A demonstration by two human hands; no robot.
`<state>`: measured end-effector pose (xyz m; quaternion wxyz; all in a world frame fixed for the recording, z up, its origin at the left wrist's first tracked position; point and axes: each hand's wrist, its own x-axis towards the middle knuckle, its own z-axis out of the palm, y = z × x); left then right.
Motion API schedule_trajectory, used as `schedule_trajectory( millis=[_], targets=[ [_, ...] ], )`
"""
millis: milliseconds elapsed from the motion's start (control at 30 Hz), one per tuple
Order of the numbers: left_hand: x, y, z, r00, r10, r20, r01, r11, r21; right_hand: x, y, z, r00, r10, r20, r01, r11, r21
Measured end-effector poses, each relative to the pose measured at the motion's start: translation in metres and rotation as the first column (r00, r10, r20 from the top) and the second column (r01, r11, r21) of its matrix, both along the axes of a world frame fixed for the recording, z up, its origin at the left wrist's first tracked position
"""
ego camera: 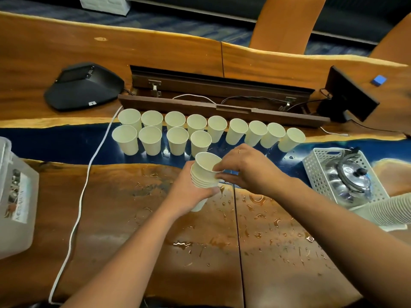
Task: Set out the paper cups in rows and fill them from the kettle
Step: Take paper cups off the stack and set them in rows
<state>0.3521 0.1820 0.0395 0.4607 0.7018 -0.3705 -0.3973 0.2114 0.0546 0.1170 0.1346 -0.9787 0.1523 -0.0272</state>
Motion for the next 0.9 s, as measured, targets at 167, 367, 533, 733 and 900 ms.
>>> schedule_trajectory(
  millis=[167, 367, 533, 733, 900],
  targets=[
    [-0.007, -0.004, -0.004, 1.000, -0.003, 0.005, 0.003, 1.000, 0.014, -0.016, -0.015, 0.011, 0.981, -0.062, 0.185, 0.058, 0.998, 0.027],
    [-0.015, -0.012, -0.012, 1.000, -0.003, 0.019, 0.002, 0.999, 0.049, -0.030, -0.048, 0.016, 0.907, -0.190, 0.376, 0.213, 0.977, -0.021],
    [-0.013, -0.022, -0.009, 1.000, -0.019, 0.017, 0.018, 0.999, 0.045, -0.020, -0.073, -0.013, 0.921, -0.257, 0.292, 0.304, 0.944, -0.128],
    [-0.007, -0.030, -0.010, 1.000, -0.016, -0.001, 0.017, 0.999, 0.046, 0.002, -0.087, -0.060, 0.960, -0.222, 0.167, 0.255, 0.943, -0.213],
    [-0.005, -0.033, -0.013, 1.000, -0.021, 0.005, 0.021, 0.997, 0.072, 0.016, -0.089, -0.085, 0.951, -0.306, 0.035, 0.305, 0.923, -0.234]
  ],
)
